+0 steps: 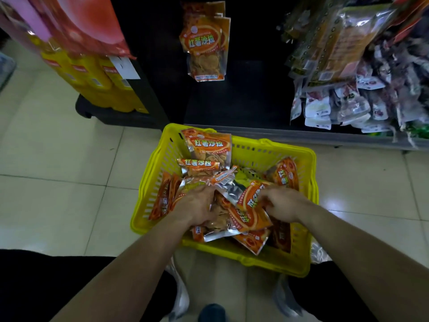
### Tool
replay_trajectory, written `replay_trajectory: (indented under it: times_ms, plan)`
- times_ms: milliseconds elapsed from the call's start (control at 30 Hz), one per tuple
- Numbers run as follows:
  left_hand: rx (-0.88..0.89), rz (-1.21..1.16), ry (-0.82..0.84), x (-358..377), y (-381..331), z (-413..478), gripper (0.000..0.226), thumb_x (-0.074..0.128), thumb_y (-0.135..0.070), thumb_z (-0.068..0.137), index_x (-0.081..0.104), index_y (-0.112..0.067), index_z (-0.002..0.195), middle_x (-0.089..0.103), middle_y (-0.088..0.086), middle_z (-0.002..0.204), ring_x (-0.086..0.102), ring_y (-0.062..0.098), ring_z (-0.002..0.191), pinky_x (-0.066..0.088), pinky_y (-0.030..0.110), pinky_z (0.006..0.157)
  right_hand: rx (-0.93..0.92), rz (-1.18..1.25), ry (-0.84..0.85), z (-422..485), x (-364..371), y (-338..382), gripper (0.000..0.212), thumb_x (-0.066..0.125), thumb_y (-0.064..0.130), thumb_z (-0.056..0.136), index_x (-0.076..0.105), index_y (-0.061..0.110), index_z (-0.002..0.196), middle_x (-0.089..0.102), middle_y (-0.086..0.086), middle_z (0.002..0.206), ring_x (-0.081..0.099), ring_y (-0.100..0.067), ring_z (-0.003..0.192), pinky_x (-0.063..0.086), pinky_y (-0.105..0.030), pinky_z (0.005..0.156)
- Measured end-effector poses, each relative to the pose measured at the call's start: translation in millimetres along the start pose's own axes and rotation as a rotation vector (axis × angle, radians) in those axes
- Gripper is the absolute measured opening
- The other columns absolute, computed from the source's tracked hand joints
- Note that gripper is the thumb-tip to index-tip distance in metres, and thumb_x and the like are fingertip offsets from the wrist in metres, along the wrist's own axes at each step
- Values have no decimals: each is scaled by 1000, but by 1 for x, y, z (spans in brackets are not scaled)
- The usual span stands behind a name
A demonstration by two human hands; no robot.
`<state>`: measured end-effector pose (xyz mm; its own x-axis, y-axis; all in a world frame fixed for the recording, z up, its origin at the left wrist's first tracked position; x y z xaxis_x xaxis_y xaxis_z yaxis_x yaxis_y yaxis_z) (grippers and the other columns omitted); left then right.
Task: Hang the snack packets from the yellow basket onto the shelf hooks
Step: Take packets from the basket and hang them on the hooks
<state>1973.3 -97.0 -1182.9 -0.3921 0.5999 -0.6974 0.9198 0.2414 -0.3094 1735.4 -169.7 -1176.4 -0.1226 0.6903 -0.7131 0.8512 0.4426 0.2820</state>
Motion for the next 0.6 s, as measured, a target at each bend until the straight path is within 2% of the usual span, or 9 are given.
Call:
replay_trajectory:
  times_ms: [33, 100, 233, 300, 333, 400, 467, 600]
  plan:
    - [-45, 26, 19, -2, 4, -2, 86, 75, -43, 80, 29, -33, 152, 37, -1, 156, 38, 27, 140, 37, 40, 112, -12, 12, -34, 0, -5, 2, 31, 55, 36, 93, 59, 36, 124, 58, 2, 135, 55, -23, 123, 49, -38, 97]
    - [-134, 51, 49, -5, 11, -6, 89, 77, -48, 73, 34, -31, 149, 42, 2, 151, 42, 28, 137, 42, 45, 109, -15, 25, -87, -2, -14, 8, 24, 50, 36, 98, 61, 36, 119, 64, 1, 124, 60, -23, 113, 51, -37, 90]
    - [-220, 104, 50, -14, 18, -20, 60, 70, -54, 73, 56, -29, 127, 59, 2, 130, 58, 26, 118, 51, 41, 95, -22, 137, -209, -7, -35, 20, 9, 52, 38, 99, 60, 37, 103, 67, 3, 101, 64, -23, 101, 51, -36, 81]
    - [-233, 169, -27, -20, 20, -28, 47, 69, -50, 78, 63, -26, 118, 65, 5, 123, 64, 26, 111, 54, 39, 91, -32, 181, -287, -12, -49, 26, 6, 54, 36, 99, 55, 38, 93, 66, 5, 91, 63, -24, 98, 44, -32, 75]
    - [-239, 185, -76, -25, 21, -33, 41, 69, -47, 81, 66, -24, 114, 67, 5, 119, 66, 26, 108, 56, 38, 89, -38, 187, -326, -15, -57, 30, 6, 55, 35, 99, 56, 37, 93, 67, 3, 92, 63, -26, 99, 41, -32, 75]
    - [-232, 182, -173, -40, 21, -42, 30, 65, -42, 87, 68, -22, 110, 70, 6, 113, 67, 27, 104, 56, 36, 85, -43, 169, -406, -23, -77, 38, 5, 55, 34, 99, 57, 35, 94, 67, 0, 94, 61, -30, 102, 38, -33, 74]
    - [-186, 175, -270, -63, 16, -53, 23, 58, -38, 92, 67, -26, 109, 70, 6, 111, 67, 29, 103, 54, 37, 82, -52, 160, -475, -33, -100, 47, 9, 56, 32, 99, 56, 34, 91, 61, 2, 86, 60, -32, 101, 38, -34, 72]
    - [-54, 228, -354, -119, -8, -85, 22, 51, -28, 96, 64, -32, 114, 69, 6, 113, 65, 29, 105, 48, 33, 77, -113, 124, -529, -67, -147, 67, 4, 59, 34, 96, 63, 34, 94, 59, 11, 77, 63, -26, 94, 44, -33, 72]
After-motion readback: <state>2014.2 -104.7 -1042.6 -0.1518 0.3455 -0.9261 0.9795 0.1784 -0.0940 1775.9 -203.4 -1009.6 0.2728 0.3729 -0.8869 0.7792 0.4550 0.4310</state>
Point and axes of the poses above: each hand's wrist, its own z-axis towards the middle knuckle, its own x-axis out of the palm, y = z × x, the point moved 3 cm from there along z, towards the middle knuckle
